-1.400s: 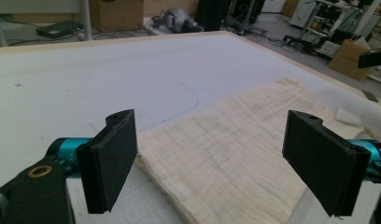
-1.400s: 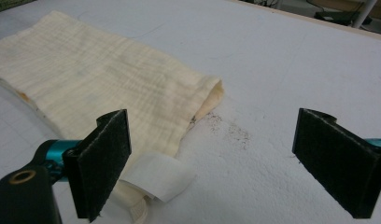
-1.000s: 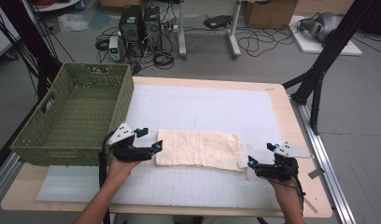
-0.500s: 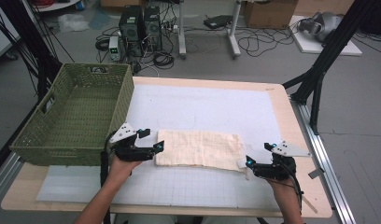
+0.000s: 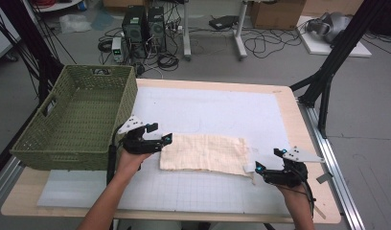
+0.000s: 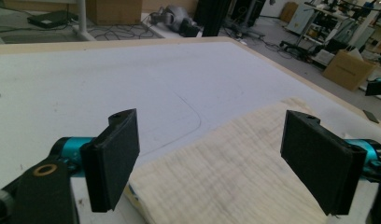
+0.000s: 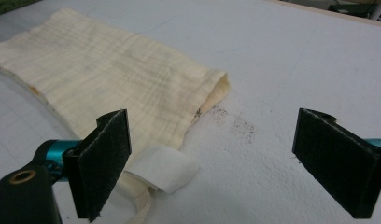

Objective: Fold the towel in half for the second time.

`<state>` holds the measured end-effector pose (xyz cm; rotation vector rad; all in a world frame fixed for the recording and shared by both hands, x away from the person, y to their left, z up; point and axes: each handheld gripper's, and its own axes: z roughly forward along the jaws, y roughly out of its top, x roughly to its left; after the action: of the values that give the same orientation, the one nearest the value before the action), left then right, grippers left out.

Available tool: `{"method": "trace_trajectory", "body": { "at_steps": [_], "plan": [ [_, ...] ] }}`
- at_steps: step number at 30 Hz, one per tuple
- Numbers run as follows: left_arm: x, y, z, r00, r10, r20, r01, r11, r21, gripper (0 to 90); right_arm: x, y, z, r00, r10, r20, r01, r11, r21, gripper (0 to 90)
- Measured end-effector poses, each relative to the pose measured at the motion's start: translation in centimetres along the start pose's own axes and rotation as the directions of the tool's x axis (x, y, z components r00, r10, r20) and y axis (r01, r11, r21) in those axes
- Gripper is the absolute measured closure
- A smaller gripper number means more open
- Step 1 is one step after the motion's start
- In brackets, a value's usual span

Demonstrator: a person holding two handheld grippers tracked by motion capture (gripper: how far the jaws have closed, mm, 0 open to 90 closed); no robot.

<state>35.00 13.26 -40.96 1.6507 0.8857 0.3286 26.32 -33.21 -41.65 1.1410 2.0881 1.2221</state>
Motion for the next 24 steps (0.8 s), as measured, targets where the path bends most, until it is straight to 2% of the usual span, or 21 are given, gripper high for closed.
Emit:
{"method": "trace_trajectory", "body": {
  "at_steps": [3, 5, 7, 8, 13, 15, 17, 19, 24],
  "plan": [
    [0.4, 0.6, 0.8, 0.9998, 0.018, -0.009, -0.018, 0.9998, 0.011, 21.4, 0.1, 0.0, 0.1, 0.9999, 0.001, -0.016, -0.001, 1.000, 0.004, 10.8],
    [0.7, 0.9, 1.3, 0.9988, 0.033, -0.036, -0.032, 0.9988, 0.037, 21.9, 0.2, 0.1, 0.2, 0.9997, 0.000, -0.025, 0.000, 1.000, 0.010, 10.8],
    [0.7, 1.1, 1.6, 0.9928, 0.089, -0.081, -0.085, 0.9954, 0.043, 25.3, 0.2, 0.0, 0.3, 0.9996, 0.002, -0.027, -0.002, 1.000, 0.013, 10.8],
    [0.8, 1.3, 1.8, 0.9916, 0.096, -0.087, -0.092, 0.9946, 0.049, 26.7, 0.2, 0.0, 0.3, 0.9996, 0.006, -0.026, -0.006, 1.000, 0.015, 10.8],
    [1.5, 2.2, 2.7, 0.9893, 0.093, -0.112, -0.083, 0.9927, 0.087, 28.0, 0.1, -0.1, 0.3, 0.9997, 0.009, -0.023, -0.008, 1.000, 0.016, 10.9],
    [1.7, 2.3, 2.9, 0.9795, 0.125, -0.158, -0.107, 0.9877, 0.114, 28.0, 0.0, -0.2, 0.5, 0.9997, 0.015, -0.018, -0.015, 1.000, 0.024, 10.9],
    [2.1, 2.0, 3.2, 0.9795, 0.119, -0.162, -0.097, 0.9858, 0.137, 28.7, -0.1, -0.2, 0.8, 0.9995, 0.025, -0.019, -0.025, 0.999, 0.038, 10.9],
    [2.5, 1.6, 3.7, 0.9786, 0.124, -0.165, -0.094, 0.9798, 0.176, 31.6, -0.1, -0.3, 1.1, 0.9996, 0.017, -0.024, -0.015, 0.999, 0.046, 10.9],
    [3.2, 0.8, 4.9, 0.9825, 0.108, -0.151, -0.076, 0.9755, 0.207, 38.2, 0.2, -0.1, 1.6, 0.9996, 0.011, -0.027, -0.009, 0.999, 0.049, 10.9]
  ]
}}
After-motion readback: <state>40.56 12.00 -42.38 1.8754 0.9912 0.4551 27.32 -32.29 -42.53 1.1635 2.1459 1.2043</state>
